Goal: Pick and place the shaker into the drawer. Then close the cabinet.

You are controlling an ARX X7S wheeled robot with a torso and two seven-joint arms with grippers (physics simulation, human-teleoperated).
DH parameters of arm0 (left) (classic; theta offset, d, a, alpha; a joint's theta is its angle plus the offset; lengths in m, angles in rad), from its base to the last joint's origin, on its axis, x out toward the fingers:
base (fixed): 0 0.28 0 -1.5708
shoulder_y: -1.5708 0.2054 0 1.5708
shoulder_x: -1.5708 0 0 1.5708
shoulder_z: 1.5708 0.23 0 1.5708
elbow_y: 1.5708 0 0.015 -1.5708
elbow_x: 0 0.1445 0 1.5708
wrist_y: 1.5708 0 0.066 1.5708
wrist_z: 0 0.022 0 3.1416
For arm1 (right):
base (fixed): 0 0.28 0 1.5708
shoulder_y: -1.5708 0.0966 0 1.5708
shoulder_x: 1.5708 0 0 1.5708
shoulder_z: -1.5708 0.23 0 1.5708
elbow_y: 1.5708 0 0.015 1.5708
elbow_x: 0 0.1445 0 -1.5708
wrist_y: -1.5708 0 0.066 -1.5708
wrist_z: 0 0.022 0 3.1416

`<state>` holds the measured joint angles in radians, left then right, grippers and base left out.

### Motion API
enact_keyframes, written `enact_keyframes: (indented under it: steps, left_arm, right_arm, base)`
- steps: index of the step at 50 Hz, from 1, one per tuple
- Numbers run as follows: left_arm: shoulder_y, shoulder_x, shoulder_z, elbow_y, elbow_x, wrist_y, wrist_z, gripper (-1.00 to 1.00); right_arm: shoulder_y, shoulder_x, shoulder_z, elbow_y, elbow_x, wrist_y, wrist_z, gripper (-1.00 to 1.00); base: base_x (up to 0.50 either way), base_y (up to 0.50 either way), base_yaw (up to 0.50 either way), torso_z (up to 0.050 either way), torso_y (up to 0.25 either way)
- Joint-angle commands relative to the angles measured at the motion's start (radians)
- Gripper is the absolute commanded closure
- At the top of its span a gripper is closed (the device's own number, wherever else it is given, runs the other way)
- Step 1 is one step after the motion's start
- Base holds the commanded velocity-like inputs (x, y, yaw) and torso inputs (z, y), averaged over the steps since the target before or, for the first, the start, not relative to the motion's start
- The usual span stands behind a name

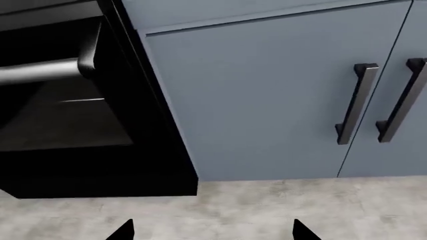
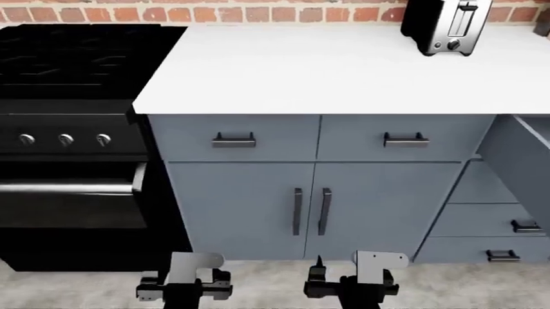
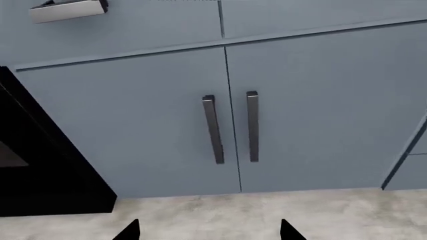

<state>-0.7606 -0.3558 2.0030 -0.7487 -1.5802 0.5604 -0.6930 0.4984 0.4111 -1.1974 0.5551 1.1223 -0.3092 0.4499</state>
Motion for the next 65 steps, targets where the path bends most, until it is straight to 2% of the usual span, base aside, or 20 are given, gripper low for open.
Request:
enact_keyframes:
  steps: [1, 7, 18, 26, 28, 31, 34, 36, 40, 45, 51, 56, 58, 61, 65]
  left_arm:
    - [-0.001, -0.001, 0.006, 0.01, 0.023, 0.003, 0.009, -1.0]
    - [0.002, 0.006, 0.002, -0.004, 0.024, 0.002, 0.024, -1.0]
    - [-0.02, -0.015, 0.022, 0.048, 0.07, 0.006, -0.029, -1.0]
    - [0.003, 0.018, 0.006, -0.036, 0.051, -0.003, 0.001, -1.0]
    - [0.003, 0.016, 0.0, -0.029, 0.051, 0.007, 0.01, -1.0]
    - [-0.022, -0.052, -0.003, 0.106, 0.144, 0.145, -0.066, -1.0]
    - [-0.089, -0.166, -0.002, 0.311, 0.265, 0.257, -0.163, -1.0]
    - [-0.168, -0.255, 0.0, 0.445, 0.34, 0.276, -0.231, -1.0]
    - [-0.369, -0.459, -0.026, 0.669, 0.411, 0.289, -0.212, -1.0]
    - [-0.614, -0.633, -0.05, 0.826, 0.436, 0.166, -0.183, -1.0]
    - [-0.821, -0.756, -0.097, 0.879, 0.405, 0.048, -0.1, -1.0]
    - [-0.982, -0.816, -0.158, 0.853, 0.327, -0.051, 0.009, -1.0]
    - [-1.03, -0.829, -0.18, 0.843, 0.311, -0.076, 0.04, -1.0]
    - [-1.109, -0.858, -0.213, 0.85, 0.293, -0.125, 0.081, -1.0]
    - [-1.178, -0.889, -0.245, 0.85, 0.277, -0.173, 0.115, -1.0]
  right_arm:
    - [0.0, 0.0, 0.001, -0.001, -0.001, 0.002, -0.005, -1.0]
    - [-0.003, 0.002, 0.007, -0.007, 0.001, -0.001, 0.0, -1.0]
    - [-0.01, 0.007, 0.016, -0.014, 0.0, -0.014, 0.011, -1.0]
    - [-0.01, 0.009, 0.018, -0.016, -0.001, -0.011, 0.019, -1.0]
    - [-0.007, 0.008, 0.018, -0.016, -0.007, -0.014, 0.021, -1.0]
    - [-0.018, 0.043, 0.036, -0.092, -0.061, -0.099, 0.068, -1.0]
    - [-0.013, 0.152, 0.028, -0.256, -0.158, -0.116, 0.198, -1.0]
    - [0.008, 0.265, 0.026, -0.42, -0.228, -0.092, 0.299, -1.0]
    - [0.081, 0.562, 0.056, -0.789, -0.281, 0.017, 0.465, -1.0]
    - [0.18, 0.869, 0.119, -1.103, -0.163, 0.103, 0.46, -1.0]
    - [0.376, 1.127, 0.27, -1.305, 0.052, 0.285, 0.391, -1.0]
    - [0.64, 1.159, 0.536, -1.326, 0.319, 0.652, 0.312, -1.0]
    - [0.743, 1.157, 0.641, -1.274, 0.385, 0.788, 0.247, -1.0]
    - [0.993, 1.028, 0.753, -1.159, 0.397, 1.112, 0.153, -1.0]
    - [1.313, 0.868, 0.738, -1.039, 0.293, 1.401, 0.037, -1.0]
  base:
    - [-0.05, 0.5, 0.0, 0.0, 0.0]
    - [-0.04, 0.47, 0.0, 0.0, 0.0]
    - [0.0, 0.0, 0.0, 0.0, 0.0]
    - [0.0, 0.0, 0.0, 0.0, 0.0]
    - [0.0, 0.0, 0.0, 0.0, 0.0]
    - [0.0, 0.0, 0.0, 0.0, 0.0]
    - [0.0, 0.0, 0.0, 0.0, 0.0]
    - [0.0, 0.0, 0.0, 0.0, 0.0]
    - [0.0, 0.0, 0.0, 0.0, 0.0]
    - [0.0, 0.0, 0.0, 0.0, 0.0]
    - [0.0, 0.0, 0.0, 0.0, 0.0]
    - [0.0, 0.0, 0.0, 0.0, 0.0]
    - [0.0, 0.0, 0.0, 0.0, 0.0]
    - [0.0, 0.0, 0.0, 0.0, 0.0]
    - [0.0, 0.0, 0.0, 0.0, 0.0]
